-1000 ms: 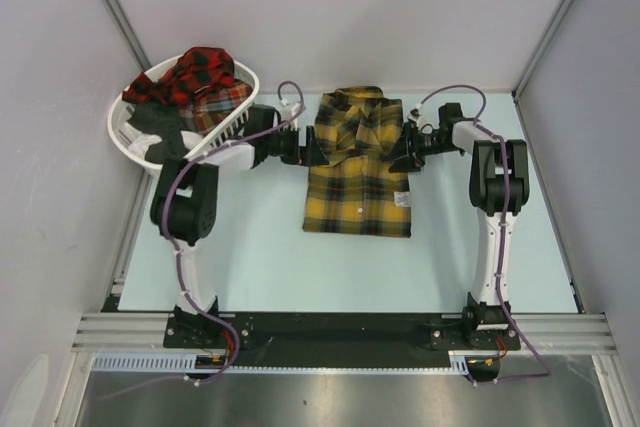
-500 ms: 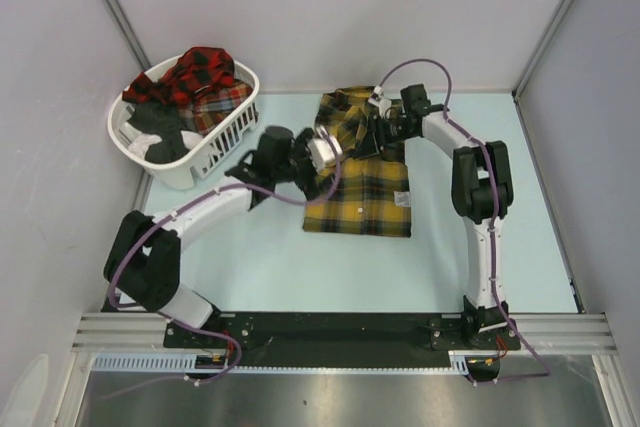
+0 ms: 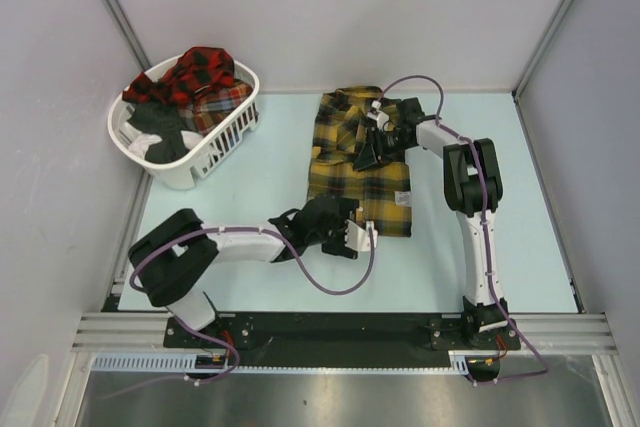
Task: Fold and stack the long sleeve shirts
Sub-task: Fold the shirt
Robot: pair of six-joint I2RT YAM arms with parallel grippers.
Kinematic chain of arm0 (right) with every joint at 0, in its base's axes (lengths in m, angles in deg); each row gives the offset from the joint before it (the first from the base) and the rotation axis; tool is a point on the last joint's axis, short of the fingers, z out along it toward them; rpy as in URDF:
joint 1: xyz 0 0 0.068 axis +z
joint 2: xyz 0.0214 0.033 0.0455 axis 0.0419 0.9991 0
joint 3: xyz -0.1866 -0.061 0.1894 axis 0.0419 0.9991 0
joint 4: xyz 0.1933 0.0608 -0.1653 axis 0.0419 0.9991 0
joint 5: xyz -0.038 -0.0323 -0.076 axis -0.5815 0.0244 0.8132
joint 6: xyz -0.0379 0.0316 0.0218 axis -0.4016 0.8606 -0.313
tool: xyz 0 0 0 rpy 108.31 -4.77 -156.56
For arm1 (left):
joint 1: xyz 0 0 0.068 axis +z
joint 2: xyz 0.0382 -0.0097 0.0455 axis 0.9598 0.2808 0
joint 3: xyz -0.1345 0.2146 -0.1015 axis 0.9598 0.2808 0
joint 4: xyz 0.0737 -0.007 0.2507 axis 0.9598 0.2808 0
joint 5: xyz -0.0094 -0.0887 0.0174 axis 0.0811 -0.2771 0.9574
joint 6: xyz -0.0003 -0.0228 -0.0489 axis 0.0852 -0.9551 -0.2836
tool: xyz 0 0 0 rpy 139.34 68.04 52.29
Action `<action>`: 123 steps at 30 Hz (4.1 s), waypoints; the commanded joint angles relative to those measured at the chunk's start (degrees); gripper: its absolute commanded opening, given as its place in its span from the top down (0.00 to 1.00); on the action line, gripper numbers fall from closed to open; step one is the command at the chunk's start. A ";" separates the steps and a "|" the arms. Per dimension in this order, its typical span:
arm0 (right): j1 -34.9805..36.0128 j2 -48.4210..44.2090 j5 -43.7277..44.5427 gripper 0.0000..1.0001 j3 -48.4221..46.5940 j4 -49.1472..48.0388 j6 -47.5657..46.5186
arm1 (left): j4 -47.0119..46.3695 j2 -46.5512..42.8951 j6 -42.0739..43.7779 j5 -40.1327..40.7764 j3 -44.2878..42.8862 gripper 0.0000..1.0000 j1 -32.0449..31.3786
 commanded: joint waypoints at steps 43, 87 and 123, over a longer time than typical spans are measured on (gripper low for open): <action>5.42 -15.34 -6.22 0.62 20.35 13.79 -19.08 | 52.50 -9.77 -28.25 -11.13 -26.68 1.00 -11.44; -16.99 -12.53 -3.93 0.20 2.76 32.36 -27.63 | 54.70 37.70 -4.86 -21.75 -67.56 0.69 20.20; -11.63 -40.04 6.00 0.41 52.43 -2.64 -25.86 | 21.03 6.40 -44.60 -44.96 -6.56 0.43 33.04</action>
